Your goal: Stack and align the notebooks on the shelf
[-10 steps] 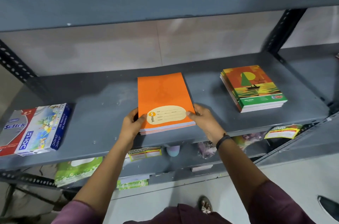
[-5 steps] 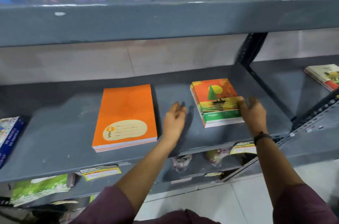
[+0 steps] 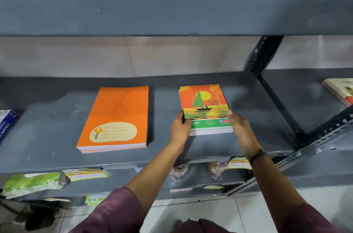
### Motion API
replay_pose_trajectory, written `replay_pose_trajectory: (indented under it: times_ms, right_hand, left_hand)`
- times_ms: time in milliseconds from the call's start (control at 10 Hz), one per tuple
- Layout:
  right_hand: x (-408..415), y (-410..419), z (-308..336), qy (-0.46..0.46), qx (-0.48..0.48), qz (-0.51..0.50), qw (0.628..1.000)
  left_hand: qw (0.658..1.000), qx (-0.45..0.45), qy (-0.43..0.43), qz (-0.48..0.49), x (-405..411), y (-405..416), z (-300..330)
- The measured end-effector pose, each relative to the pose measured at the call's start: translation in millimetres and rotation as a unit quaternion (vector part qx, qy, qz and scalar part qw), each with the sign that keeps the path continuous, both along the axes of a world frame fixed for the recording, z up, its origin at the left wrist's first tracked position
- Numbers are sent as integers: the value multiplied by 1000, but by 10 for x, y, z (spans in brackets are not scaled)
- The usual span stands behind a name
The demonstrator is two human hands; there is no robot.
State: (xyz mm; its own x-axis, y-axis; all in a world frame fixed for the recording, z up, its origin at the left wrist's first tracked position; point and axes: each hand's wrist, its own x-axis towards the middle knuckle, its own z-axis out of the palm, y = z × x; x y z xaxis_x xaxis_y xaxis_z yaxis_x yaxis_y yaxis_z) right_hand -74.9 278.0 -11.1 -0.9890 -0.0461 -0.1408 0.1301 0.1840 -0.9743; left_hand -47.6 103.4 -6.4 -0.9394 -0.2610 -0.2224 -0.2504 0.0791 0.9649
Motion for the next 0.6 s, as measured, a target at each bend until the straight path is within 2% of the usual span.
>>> replay_pose_trajectory:
  times_ms: [100,300,400,500,600]
  right_hand:
    - [37,-222,-17,-12,-19,16,1000]
    - [44,-513,-90,-9,10,-13,1000]
    - [71,-500,4,22,83,-22,996]
    - [184,-512,141,70,181,-31,981]
    - [404,-632,268,152,189,-59,968]
  left_hand:
    - [1000,8,3,25,37,-199,-17]
    - [999,-16,-18,22,75,-386,55]
    - [992,-125,10,14,179,-386,181]
    - [974,-213,74,6,327,-400,283]
    - [933,-320,165,0,566,-529,403]
